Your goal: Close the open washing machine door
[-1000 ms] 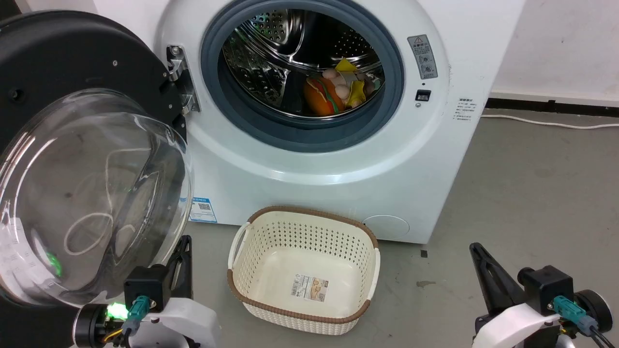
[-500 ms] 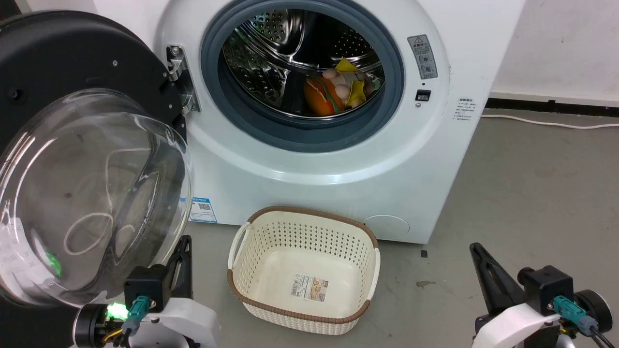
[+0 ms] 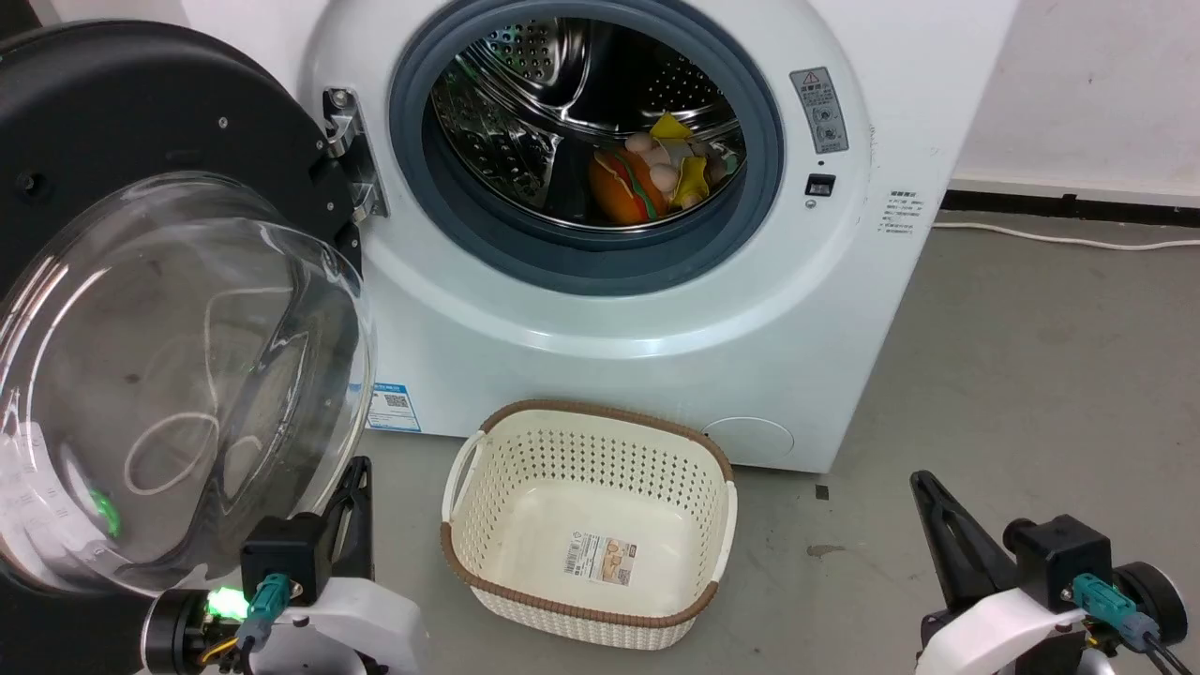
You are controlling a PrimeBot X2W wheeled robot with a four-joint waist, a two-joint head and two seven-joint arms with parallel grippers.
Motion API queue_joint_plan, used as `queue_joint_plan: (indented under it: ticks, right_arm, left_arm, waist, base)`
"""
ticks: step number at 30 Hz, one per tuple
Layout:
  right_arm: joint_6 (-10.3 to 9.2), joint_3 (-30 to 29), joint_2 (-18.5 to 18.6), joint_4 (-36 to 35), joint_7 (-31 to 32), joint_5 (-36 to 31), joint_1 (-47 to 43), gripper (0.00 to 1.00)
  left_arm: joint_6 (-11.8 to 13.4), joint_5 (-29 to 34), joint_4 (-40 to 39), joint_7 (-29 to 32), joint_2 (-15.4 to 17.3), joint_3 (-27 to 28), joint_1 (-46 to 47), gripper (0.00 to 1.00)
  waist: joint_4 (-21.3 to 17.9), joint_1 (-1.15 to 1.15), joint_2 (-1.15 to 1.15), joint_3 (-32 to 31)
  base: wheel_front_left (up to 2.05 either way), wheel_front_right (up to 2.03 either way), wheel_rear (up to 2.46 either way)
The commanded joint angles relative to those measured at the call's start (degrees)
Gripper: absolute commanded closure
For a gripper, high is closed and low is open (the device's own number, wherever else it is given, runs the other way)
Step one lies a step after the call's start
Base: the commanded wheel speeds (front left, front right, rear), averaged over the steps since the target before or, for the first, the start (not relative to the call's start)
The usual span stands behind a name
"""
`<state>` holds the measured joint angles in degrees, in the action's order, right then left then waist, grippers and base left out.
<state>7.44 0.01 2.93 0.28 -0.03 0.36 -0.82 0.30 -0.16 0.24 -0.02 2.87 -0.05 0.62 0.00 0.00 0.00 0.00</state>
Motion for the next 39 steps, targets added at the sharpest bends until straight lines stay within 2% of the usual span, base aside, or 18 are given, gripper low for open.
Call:
queue_joint_plan:
  ticks: [1,16,17,39]
  right_arm:
    - [0.05,0.0,-0.1,-0.3,0.0,-0.4,0.8,1.00]
    - [0.05,0.0,-0.1,-0.3,0.0,-0.4,0.8,1.00]
    - [0.00,0.0,0.0,0.0,0.0,0.1,0.0,0.00]
    - [0.01,1.0,0.0,1.2,-2.3,2.8,-1.3,0.00]
  left_arm:
    - [-0.3,0.2,-0.2,0.0,0.0,0.0,-0.6,1.00]
    - [-0.3,0.2,-0.2,0.0,0.0,0.0,-0.6,1.00]
    - [0.0,0.0,0.0,0.0,0.0,0.0,0.0,0.00]
    - [0.7,-2.8,0.3,-2.4,0.0,-2.2,-1.1,0.00]
  waist:
    - [0.0,0.00,0.00,0.0]
    - [0.0,0.00,0.00,0.0]
    - [0.0,0.00,0.00,0.0]
    - [0.3,0.00,0.00,0.1]
  base:
    - [0.00,0.00,0.00]
    - [0.00,0.00,0.00]
    - [0.00,0.00,0.00]
    - [0.00,0.00,0.00]
